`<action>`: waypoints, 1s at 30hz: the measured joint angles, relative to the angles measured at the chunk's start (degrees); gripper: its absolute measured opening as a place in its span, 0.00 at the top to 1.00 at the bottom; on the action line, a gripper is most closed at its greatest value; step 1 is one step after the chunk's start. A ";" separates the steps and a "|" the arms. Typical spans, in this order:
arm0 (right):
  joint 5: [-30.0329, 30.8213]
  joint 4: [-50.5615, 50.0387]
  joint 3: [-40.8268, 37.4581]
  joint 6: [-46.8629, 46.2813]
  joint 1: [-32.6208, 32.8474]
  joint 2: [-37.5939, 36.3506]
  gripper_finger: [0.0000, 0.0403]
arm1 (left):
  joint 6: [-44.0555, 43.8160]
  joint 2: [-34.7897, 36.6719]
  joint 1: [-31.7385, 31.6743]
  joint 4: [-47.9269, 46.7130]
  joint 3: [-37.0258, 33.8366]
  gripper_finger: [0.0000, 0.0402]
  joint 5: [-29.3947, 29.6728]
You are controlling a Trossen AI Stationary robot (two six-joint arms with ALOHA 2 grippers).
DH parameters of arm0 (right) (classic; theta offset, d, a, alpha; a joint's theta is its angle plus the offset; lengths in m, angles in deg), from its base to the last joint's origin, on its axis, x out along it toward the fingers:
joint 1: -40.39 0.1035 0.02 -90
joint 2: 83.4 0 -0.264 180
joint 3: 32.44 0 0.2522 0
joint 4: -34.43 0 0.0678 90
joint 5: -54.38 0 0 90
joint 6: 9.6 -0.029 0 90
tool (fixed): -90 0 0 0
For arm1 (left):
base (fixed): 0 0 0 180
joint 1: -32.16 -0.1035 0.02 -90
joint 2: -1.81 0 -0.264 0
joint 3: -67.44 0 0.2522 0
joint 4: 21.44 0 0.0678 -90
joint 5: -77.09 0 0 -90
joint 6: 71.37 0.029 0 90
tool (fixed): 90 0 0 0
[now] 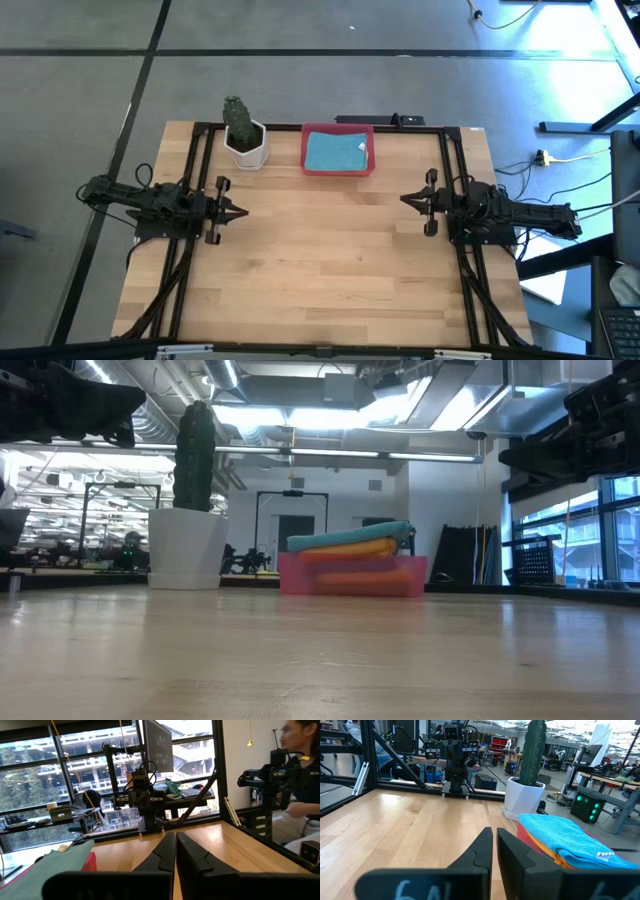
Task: Fold microfiber towels
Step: Return to Home Position
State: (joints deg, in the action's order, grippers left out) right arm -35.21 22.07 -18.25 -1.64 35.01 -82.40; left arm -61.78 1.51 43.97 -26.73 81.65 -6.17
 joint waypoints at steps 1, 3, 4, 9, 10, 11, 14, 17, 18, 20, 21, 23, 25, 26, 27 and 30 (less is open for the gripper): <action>0.00 0.01 0.00 0.00 0.01 0.00 0.93 | 0.00 -0.01 -0.01 -0.01 0.00 0.99 0.01; 0.00 0.01 0.00 0.00 0.01 0.00 0.93 | -0.01 -0.01 -0.02 -0.01 0.00 0.99 0.00; 0.00 0.01 0.00 0.00 0.00 0.00 0.93 | -0.02 0.00 -0.02 0.00 0.00 0.99 0.00; 0.01 0.00 0.00 0.00 0.01 0.00 0.93 | 0.00 0.00 0.00 0.00 0.00 0.96 0.00; 0.00 -0.01 0.00 0.00 0.01 0.00 0.93 | -0.02 0.00 -0.01 -0.01 0.00 0.96 0.01; 0.02 0.01 0.00 0.00 0.01 0.00 0.93 | 0.00 -0.02 0.00 0.00 0.00 0.95 0.01; 0.00 0.01 0.00 0.00 0.01 0.00 0.93 | 0.00 -0.02 0.00 0.00 0.00 0.94 0.00; 0.00 0.01 0.00 0.00 -0.01 0.00 0.93 | -0.02 0.00 0.00 -0.02 0.00 0.93 0.02; 0.01 0.01 0.00 0.00 0.00 0.00 0.93 | -0.02 0.00 -0.02 0.00 0.00 0.93 0.00; 0.00 0.01 0.00 0.00 0.01 0.00 0.93 | -0.01 0.00 -0.02 0.00 0.00 0.92 0.02; 0.00 0.01 0.00 0.00 0.00 0.00 0.93 | -0.01 0.00 0.00 -0.01 0.00 0.92 0.00; 0.00 0.01 0.00 0.00 -0.01 0.00 0.93 | -0.02 -0.02 -0.02 0.00 0.00 0.93 0.00; 0.00 0.01 0.00 0.00 0.01 0.00 0.93 | 0.00 0.00 0.00 -0.02 0.00 0.93 0.00; 0.01 -0.01 0.00 0.00 0.01 0.00 0.93 | -0.02 0.00 -0.02 -0.02 0.00 0.94 0.00; 0.00 0.01 0.00 0.00 0.01 0.00 0.93 | 0.00 -0.02 -0.02 -0.02 0.00 0.94 0.01; 0.02 0.01 0.00 0.00 0.01 0.00 0.93 | 0.00 0.00 -0.01 -0.01 0.00 0.95 0.00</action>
State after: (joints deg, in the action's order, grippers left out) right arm -35.19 22.08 -18.25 -1.64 35.01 -82.40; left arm -61.78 1.51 43.96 -26.75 81.65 -6.17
